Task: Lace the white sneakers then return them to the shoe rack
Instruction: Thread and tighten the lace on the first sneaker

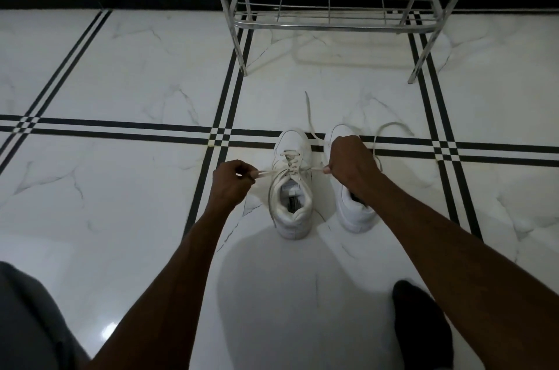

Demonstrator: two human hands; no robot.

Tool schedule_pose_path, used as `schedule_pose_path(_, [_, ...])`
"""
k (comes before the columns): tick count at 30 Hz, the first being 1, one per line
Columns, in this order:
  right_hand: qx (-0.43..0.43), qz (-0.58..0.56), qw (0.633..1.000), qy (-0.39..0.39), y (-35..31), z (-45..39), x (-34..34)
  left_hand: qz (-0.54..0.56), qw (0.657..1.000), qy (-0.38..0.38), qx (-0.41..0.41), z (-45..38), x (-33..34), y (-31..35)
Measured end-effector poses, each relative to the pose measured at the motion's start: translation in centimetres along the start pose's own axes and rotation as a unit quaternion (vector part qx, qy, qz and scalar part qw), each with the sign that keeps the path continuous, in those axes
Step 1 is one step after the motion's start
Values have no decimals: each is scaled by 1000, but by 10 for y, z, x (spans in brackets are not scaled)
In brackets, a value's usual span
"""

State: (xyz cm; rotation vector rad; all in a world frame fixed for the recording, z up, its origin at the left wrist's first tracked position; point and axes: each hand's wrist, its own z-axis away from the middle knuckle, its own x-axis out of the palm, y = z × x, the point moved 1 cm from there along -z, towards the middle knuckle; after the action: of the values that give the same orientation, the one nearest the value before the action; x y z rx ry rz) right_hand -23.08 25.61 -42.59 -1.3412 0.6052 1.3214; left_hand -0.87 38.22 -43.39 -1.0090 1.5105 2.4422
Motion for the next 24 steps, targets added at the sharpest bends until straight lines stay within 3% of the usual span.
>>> schedule_pose_path(3, [26, -15, 1000, -10, 5, -2, -3, 77, 997, -1, -24, 4, 3, -5])
schedule_pose_path(7, [9, -187, 982, -17, 7, 3, -22, 128, 990, -14, -51, 7, 5, -5])
schedule_pose_path(12, [6, -300, 953, -34, 5, 4, -30, 146, 988, -21, -54, 4, 4, -4])
schedule_pose_path(21, [130, -289, 946, -69, 3, 0, -22, 142, 987, -37, -61, 1, 4, -6])
schedule_pose_path(24, [118, -289, 949, -55, 2, -1, -21, 146, 987, -34, -56, 2, 5, -7])
